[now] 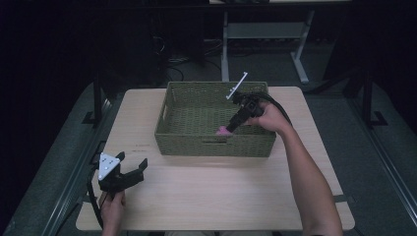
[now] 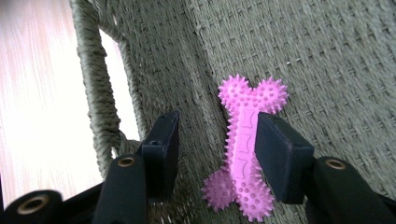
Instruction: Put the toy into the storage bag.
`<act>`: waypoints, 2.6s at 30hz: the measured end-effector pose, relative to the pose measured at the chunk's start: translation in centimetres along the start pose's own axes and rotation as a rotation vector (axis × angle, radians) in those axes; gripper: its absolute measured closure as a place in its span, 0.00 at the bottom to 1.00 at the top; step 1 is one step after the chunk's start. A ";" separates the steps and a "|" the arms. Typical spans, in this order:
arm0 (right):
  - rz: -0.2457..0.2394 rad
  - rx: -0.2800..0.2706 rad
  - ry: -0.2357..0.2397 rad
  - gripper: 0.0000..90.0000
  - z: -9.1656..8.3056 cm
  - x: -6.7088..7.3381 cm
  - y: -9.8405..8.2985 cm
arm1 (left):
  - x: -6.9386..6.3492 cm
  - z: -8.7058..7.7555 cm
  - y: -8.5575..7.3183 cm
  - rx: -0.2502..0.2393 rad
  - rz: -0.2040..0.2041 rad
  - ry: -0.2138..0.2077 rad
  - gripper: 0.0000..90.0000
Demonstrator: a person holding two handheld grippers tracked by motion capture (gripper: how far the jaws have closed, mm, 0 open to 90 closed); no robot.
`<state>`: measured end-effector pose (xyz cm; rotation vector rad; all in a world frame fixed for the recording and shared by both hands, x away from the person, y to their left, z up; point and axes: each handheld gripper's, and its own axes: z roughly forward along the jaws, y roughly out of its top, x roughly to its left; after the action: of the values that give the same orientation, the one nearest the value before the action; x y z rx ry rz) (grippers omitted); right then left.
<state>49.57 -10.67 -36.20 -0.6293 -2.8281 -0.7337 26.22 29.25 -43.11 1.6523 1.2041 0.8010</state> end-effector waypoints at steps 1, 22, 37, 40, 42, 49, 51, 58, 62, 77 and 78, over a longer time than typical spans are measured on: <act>-0.003 -0.004 -0.003 0.54 -0.1 0.1 0.0 | 0.0 0.0 0.0 0.002 0.002 -0.002 0.15; -0.003 -0.064 -0.060 0.45 -3.8 1.8 -0.9 | -0.1 0.0 0.0 0.001 0.004 -0.005 0.15; -0.039 -0.078 -0.074 0.40 -5.6 4.3 -1.4 | -0.2 0.0 0.0 -0.001 0.004 -0.001 0.15; -0.044 -0.079 -0.076 0.40 -5.7 4.8 -1.6 | -0.2 0.0 0.0 -0.001 0.006 -0.002 0.15; -0.046 -0.084 -0.076 0.40 -5.9 4.9 -1.8 | -0.2 0.0 0.0 -0.001 0.005 -0.002 0.15; -0.054 -0.095 -0.085 0.39 -6.5 5.8 -2.5 | -0.2 0.0 0.0 -0.001 0.004 -0.003 0.15; -0.057 -0.098 -0.084 0.38 -6.5 6.1 -2.7 | -0.2 0.1 0.0 -0.002 0.004 -0.006 0.15; -0.078 -0.111 -0.088 0.37 -7.0 7.2 -3.4 | -0.2 0.1 0.0 -0.002 0.005 -0.005 0.15; -0.074 -0.128 -0.088 0.37 -7.4 7.6 -3.9 | -0.3 0.0 0.0 0.001 0.007 -0.005 0.15; -0.061 -0.136 -0.099 0.36 -7.3 8.8 -7.3 | -0.4 0.1 0.0 0.004 0.015 -0.005 0.15; -0.061 -0.135 -0.099 0.36 -7.2 8.9 -7.5 | -0.4 0.1 0.0 0.004 0.015 -0.004 0.15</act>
<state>38.65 -16.99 -30.93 -0.6177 -2.9174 -0.9361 26.16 28.85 -43.15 1.6672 1.1927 0.8041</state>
